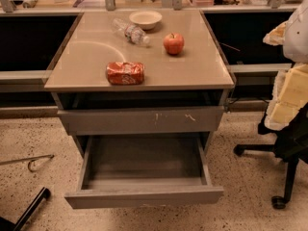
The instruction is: Place coke can into middle drawer
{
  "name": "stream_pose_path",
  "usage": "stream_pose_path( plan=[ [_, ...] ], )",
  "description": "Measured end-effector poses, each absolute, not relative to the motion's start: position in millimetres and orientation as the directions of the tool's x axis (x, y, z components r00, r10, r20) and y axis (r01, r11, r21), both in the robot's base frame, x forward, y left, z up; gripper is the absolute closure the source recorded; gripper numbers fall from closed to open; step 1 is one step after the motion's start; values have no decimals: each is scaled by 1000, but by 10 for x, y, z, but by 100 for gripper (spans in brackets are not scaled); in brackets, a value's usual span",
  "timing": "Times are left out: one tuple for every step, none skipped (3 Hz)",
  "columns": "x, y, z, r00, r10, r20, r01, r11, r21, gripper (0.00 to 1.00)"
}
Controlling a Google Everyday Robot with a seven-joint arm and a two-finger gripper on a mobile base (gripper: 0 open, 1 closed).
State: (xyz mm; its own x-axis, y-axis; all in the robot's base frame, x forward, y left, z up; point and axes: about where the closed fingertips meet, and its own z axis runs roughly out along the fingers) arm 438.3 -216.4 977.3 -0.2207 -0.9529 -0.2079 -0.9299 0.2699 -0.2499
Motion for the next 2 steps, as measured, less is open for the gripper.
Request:
stream_pose_path(
  plan=[
    [4383,-2163,9773,-221,-953,-208,-930,270,-250,0],
    [4523,-2066,9718,-184,-956,-228,-933,243,-267,0]
  ],
)
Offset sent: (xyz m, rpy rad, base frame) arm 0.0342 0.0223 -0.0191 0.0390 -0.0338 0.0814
